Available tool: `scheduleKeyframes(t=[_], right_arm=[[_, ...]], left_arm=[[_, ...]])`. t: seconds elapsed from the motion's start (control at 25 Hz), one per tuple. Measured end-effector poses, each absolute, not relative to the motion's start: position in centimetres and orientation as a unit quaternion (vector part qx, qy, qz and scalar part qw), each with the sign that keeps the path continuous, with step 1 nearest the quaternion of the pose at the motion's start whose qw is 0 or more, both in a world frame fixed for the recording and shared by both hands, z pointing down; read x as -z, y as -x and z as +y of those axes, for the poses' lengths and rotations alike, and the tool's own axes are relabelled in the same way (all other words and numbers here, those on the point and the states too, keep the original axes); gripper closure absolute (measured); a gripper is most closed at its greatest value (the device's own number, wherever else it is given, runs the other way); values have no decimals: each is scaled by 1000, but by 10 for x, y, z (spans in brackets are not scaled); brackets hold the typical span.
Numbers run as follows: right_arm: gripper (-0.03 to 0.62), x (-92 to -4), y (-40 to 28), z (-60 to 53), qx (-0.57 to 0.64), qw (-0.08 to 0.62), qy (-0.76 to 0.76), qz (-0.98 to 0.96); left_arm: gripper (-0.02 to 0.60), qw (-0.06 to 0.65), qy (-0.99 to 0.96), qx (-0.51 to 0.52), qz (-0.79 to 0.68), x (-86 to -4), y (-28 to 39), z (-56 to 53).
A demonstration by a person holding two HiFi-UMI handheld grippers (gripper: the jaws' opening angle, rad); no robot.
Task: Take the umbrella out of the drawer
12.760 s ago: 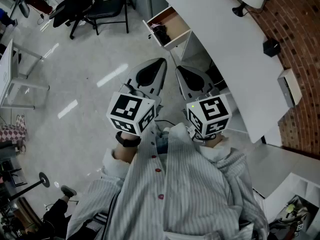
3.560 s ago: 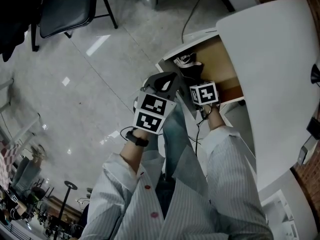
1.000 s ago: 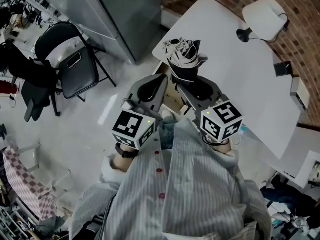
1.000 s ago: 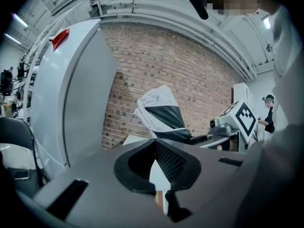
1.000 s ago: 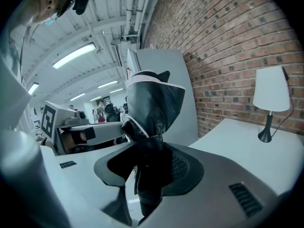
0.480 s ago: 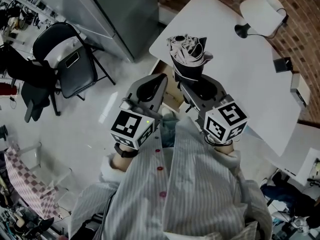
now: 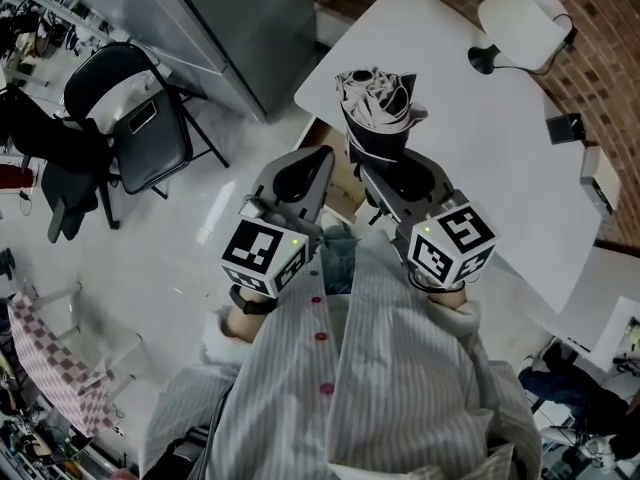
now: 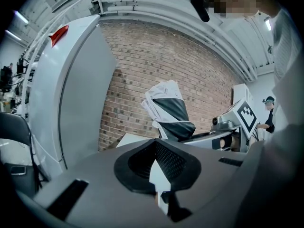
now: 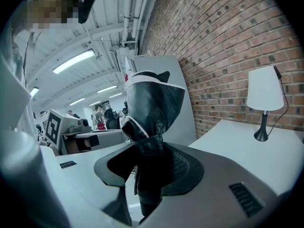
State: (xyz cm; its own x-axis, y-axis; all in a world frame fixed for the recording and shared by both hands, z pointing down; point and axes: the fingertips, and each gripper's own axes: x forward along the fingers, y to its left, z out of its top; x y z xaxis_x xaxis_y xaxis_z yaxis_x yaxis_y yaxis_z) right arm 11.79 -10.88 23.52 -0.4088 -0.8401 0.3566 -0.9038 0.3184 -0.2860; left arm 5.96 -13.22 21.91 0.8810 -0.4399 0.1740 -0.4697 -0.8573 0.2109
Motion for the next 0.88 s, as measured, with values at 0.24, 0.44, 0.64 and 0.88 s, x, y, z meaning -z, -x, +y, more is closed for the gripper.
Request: scheduleKeyframes(t=[0.24, 0.44, 0.64, 0.88], right_arm=[[416, -238, -122, -108, -228, 67, -542, -806], [416, -239, -128, -109, -229, 69, -550, -800], [416, -241, -126, -112, -236, 64, -555, -795], [416, -243, -122, -119, -238, 63, -559, -792]], left_arm=[[573, 129, -963, -60, -230, -222, -62, -135], [573, 132, -965, -62, -216, -223, -71, -137], [572, 137, -969, -66, -196, -226, -75, -138], [574, 131, -978, -77, -143, -229, -84, -139]])
